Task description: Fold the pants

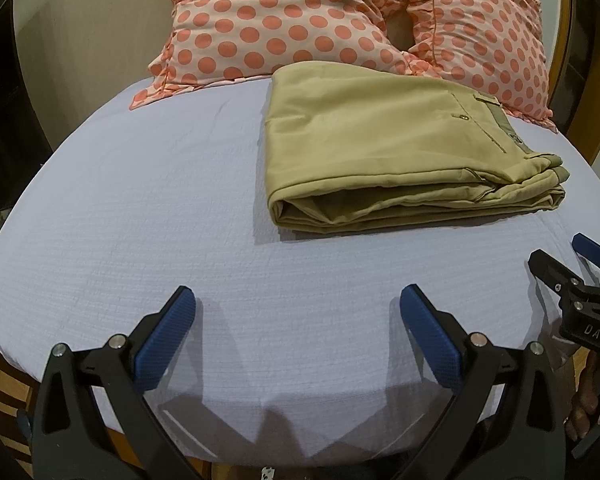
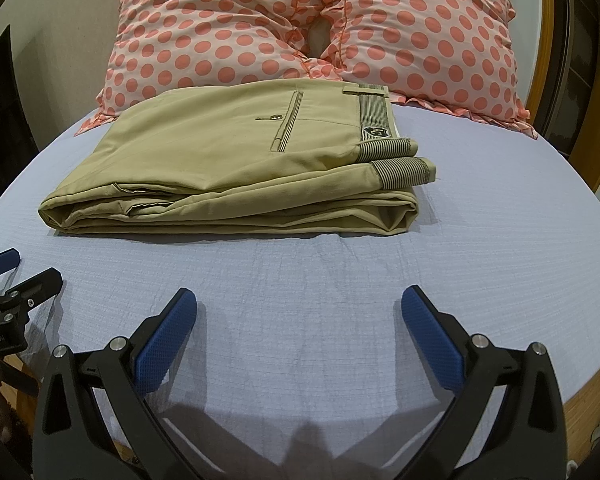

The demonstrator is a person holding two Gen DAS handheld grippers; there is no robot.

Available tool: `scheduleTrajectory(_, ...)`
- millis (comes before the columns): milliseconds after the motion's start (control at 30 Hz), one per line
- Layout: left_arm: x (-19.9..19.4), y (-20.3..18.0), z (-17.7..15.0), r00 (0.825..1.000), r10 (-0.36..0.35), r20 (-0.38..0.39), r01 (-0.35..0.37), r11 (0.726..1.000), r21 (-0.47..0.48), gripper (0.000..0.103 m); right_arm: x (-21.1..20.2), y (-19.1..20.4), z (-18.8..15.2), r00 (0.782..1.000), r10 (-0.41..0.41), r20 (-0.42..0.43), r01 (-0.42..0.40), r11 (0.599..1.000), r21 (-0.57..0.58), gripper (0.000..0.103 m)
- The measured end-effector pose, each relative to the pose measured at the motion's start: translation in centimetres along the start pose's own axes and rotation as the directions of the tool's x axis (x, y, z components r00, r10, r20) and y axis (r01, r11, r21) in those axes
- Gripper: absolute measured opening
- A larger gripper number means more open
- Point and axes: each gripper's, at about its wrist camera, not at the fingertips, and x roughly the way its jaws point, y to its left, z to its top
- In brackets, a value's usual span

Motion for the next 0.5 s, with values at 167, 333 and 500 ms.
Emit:
scheduleTrajectory(167,0.02,0.03,0.02,1.000,0.000,-0.001,0.000,1.000,0.000,0.101,-0.01,0.03,-0.01,1.000,0.000,0.001,0.000,1.000,0.000,0.102)
scheduleTrajectory(333,0.01,-0.10,-0.04,1.000,0.001,-0.005,-0.001,1.000,-0.001,0.101,0.00,0.04,-0.02,1.000,-0.001,0.000,0.001,1.000,0.001,0.102)
scheduleTrajectory(500,0.00,-0.12,-0.02,1.000,0.001,-0.007,-0.001,1.000,-0.001,0.101,0.01,0.06,-0.03,1.000,-0.001,0.001,0.001,1.000,0.001,0.102)
